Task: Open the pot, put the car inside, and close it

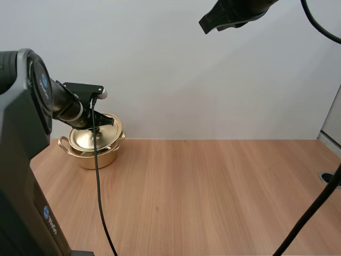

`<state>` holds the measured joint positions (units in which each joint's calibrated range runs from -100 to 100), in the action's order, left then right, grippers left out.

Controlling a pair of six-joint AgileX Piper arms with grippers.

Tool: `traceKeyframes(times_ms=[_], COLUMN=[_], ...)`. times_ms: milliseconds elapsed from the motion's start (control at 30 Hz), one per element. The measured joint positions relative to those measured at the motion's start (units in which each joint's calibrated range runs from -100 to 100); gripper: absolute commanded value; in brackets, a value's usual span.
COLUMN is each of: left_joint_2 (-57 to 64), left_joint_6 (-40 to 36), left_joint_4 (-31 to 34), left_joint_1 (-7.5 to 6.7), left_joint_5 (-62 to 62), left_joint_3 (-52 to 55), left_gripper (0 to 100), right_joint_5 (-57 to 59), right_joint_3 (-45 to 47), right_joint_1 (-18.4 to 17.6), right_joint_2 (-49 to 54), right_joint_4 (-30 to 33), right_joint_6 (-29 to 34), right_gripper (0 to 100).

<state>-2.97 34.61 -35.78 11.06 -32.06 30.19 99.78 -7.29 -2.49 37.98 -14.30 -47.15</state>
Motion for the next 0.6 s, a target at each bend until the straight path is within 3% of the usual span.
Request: traceKeyframes(times_ms=[533,600], left_joint_2=[-5.70,-6.36], left_joint_6=[-3.52,-7.02], left_joint_4=[6.02,11.40], left_joint_1=[0.00,0.00], left_joint_5=[-12.29,-11.32], left_joint_3=[-7.89,-8.58], left_gripper=[0,0], right_joint_5=[0.22,0.22], right_joint_3=[0.00,0.00], right_joint_1=[0.00,0.00], right_joint_2=[0.00,0.00], right_joint_4=[0.00,0.00], right_joint_6=[0.00,0.00], right_gripper=[0,0])
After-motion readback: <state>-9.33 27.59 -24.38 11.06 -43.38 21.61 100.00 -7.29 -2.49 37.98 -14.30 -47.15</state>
